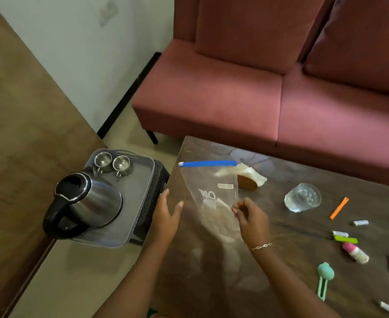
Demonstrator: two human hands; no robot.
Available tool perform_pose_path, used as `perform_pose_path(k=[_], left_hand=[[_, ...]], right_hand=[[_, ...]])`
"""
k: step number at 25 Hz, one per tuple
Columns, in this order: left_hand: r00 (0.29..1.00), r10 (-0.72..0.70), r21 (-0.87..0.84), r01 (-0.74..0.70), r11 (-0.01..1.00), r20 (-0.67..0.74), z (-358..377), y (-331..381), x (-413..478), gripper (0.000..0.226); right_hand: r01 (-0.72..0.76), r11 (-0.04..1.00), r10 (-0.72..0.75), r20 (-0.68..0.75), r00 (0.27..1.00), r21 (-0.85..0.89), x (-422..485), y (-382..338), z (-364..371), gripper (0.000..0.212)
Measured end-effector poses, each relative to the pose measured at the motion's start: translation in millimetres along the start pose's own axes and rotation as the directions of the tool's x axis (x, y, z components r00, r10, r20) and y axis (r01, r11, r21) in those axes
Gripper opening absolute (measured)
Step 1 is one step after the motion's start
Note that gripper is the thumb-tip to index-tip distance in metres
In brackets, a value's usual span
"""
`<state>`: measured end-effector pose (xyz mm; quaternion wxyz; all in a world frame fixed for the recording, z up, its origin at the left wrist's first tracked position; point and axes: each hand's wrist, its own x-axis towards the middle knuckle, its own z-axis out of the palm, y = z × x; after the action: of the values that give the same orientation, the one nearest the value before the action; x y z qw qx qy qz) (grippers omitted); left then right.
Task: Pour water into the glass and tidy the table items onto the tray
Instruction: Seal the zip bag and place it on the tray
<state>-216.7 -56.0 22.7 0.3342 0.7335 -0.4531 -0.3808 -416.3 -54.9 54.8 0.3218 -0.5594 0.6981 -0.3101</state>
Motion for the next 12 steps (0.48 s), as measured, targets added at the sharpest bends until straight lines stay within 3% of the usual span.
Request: perform_pose_path(k=[4,7,12], left_hand=[[0.994,0.063,-0.256,-0.085,0.963,-0.093,-12,95,19,0.048],[0.976,0.133,-0.518,-0.203,0.831,-0.17,-28,163,27,0.037],[0.92,0.26,-0.645,-0.391,0.657,-0.293,-62,260,13,0.012]], right_hand=[[0.19,0.969,-0.177,-0.093,0.98,0.157,20,-40,-63,0.025],[0.293,0.923,-0.271,-0.121,0.955,0.249,39,-65,-102,0.032],[0.367,0.854,-0.304,-0.22,0.927,0.367,69,-101,-158,0.028]])
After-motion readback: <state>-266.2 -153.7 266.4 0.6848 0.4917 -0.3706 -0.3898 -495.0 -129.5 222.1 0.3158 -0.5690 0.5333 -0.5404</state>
